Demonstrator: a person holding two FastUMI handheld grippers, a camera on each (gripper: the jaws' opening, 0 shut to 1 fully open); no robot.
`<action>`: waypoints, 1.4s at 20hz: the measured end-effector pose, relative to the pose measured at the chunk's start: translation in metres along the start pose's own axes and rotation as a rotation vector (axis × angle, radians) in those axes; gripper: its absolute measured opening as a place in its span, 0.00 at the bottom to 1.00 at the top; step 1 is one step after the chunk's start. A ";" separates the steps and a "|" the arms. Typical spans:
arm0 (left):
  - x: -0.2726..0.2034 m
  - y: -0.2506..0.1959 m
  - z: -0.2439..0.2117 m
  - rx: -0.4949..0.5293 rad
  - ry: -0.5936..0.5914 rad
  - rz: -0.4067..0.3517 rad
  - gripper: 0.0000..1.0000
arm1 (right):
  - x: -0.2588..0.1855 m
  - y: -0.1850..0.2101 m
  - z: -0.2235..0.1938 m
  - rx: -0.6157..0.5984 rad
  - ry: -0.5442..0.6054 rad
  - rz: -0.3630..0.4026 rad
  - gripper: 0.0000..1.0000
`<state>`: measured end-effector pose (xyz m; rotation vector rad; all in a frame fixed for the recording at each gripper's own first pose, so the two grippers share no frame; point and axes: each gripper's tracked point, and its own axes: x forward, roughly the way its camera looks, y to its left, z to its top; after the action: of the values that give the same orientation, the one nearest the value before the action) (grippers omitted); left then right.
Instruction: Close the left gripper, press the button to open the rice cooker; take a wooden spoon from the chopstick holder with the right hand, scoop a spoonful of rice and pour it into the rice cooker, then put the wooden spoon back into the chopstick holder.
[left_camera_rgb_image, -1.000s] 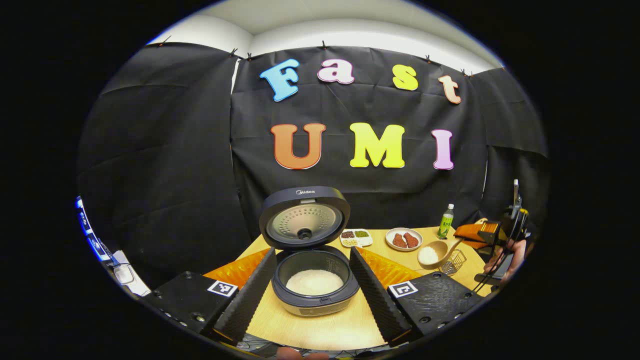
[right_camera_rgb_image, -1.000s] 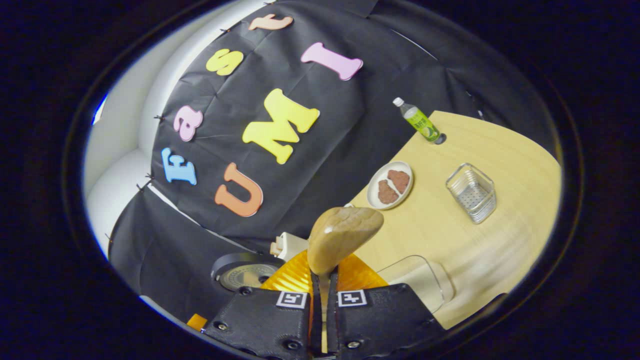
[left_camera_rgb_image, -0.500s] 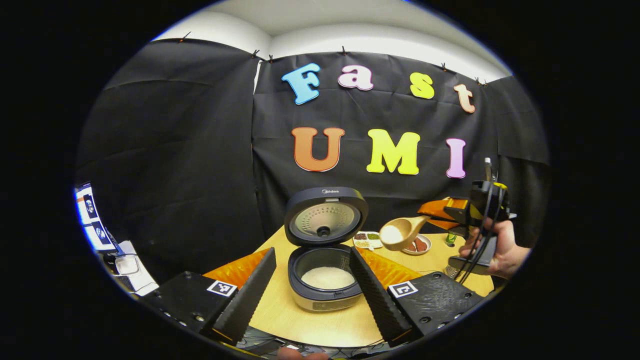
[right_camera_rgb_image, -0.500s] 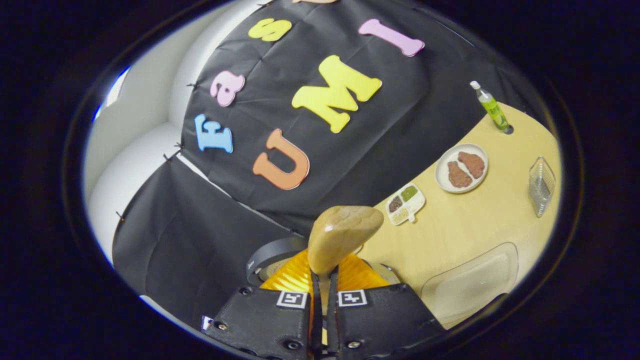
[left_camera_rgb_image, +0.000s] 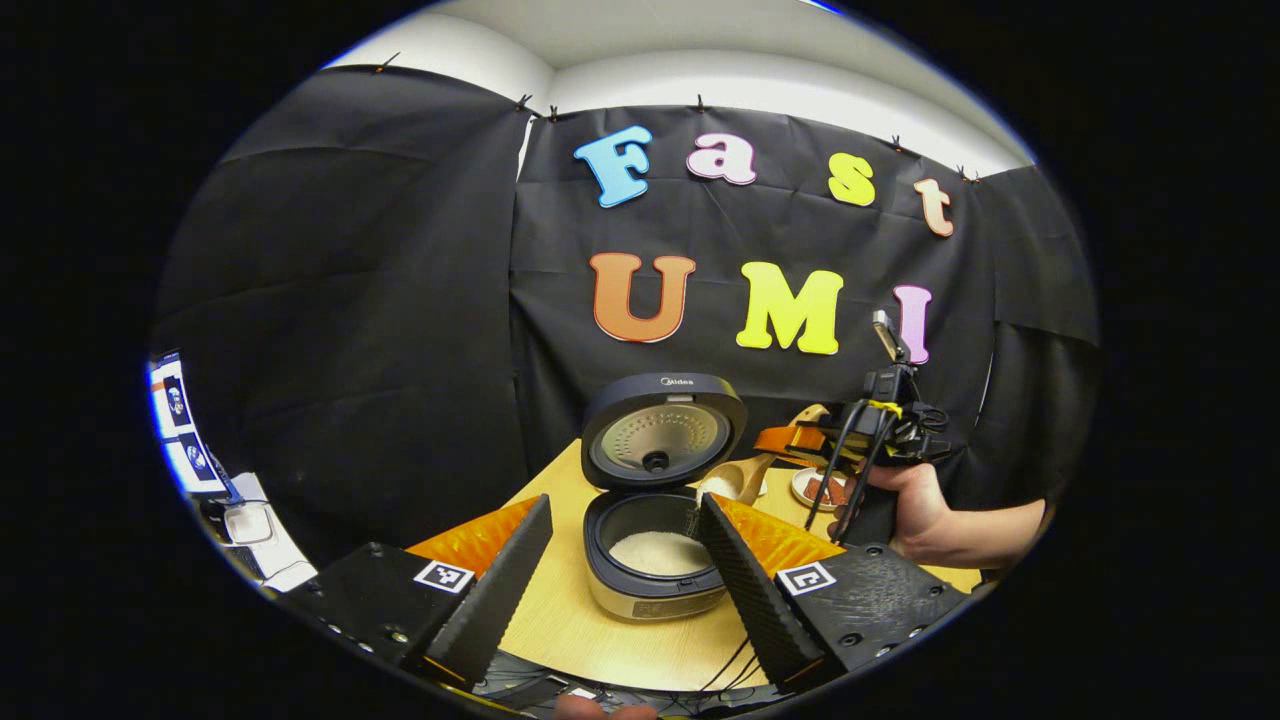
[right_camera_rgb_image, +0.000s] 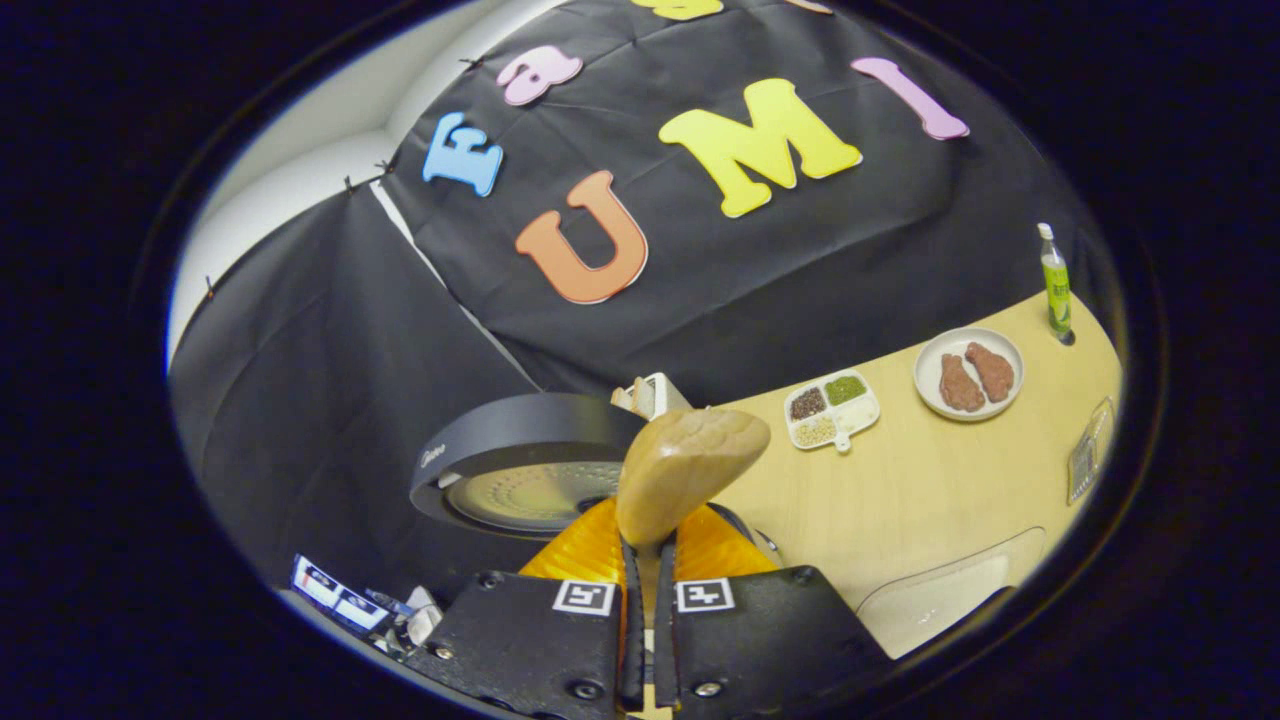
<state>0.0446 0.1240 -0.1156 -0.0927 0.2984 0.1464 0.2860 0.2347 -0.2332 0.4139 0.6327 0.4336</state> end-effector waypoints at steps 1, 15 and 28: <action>0.001 0.000 0.003 -0.008 -0.005 -0.005 0.95 | 0.002 0.003 0.001 -0.038 -0.002 -0.011 0.09; -0.006 0.030 0.008 -0.046 -0.035 -0.046 0.95 | 0.001 0.061 -0.010 -0.590 -0.074 -0.038 0.09; -0.008 0.036 0.000 -0.016 -0.039 -0.078 0.95 | 0.000 0.068 -0.007 -0.985 -0.159 -0.039 0.09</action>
<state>0.0316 0.1584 -0.1153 -0.1169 0.2541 0.0728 0.2641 0.2925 -0.2047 -0.4974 0.2149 0.6108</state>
